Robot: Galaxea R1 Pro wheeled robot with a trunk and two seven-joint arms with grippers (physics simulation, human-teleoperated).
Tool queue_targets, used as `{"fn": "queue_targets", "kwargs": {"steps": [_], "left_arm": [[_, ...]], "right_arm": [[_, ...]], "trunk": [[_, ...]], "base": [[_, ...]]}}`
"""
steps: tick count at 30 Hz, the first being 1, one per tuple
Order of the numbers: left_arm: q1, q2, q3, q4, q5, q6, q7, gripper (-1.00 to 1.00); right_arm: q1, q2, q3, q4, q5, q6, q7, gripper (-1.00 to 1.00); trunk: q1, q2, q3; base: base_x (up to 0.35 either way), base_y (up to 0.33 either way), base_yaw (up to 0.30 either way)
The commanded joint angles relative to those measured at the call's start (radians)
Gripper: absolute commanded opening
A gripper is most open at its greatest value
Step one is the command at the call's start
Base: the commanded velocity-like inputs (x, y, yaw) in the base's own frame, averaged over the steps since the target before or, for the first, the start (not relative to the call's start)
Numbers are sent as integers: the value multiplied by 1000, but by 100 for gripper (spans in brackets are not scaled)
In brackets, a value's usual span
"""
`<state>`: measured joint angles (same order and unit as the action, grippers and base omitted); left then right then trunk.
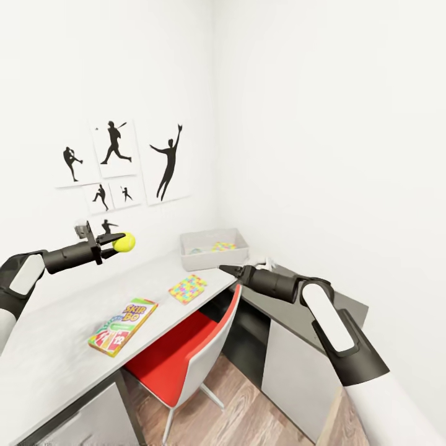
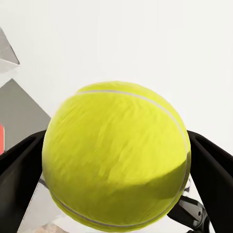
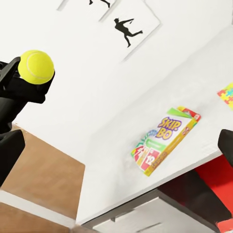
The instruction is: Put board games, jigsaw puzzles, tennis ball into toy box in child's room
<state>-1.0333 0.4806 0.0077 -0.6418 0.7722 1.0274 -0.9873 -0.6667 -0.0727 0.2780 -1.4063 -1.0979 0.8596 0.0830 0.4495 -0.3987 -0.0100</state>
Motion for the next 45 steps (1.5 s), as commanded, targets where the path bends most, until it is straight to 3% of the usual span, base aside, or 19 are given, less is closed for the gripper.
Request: {"fn": "queue_targets", "kwargs": {"steps": [1, 12, 32, 45], "left_arm": [[-1, 0, 1, 1, -3, 2, -5, -100], [-1, -2, 0, 1, -2, 2, 0, -100], [-1, -1, 0, 1, -2, 3, -8, -100], [-1, -1, 0, 1, -2, 3, -10, -100]], "right_arm": [[-1, 0, 0, 0, 8, 2, 8, 100], [-1, -1, -2, 0, 7, 1, 7, 100], [-1, 0, -2, -1, 6, 0, 7, 100], [4, 1, -3, -1, 6, -2, 6, 100]], "trunk": [[1, -1, -1], [1, -1, 2], [1, -1, 7], [1, -1, 7]], "base": [[0, 0, 272], [102, 31, 158], [300, 63, -52], [117, 11, 0]]}}
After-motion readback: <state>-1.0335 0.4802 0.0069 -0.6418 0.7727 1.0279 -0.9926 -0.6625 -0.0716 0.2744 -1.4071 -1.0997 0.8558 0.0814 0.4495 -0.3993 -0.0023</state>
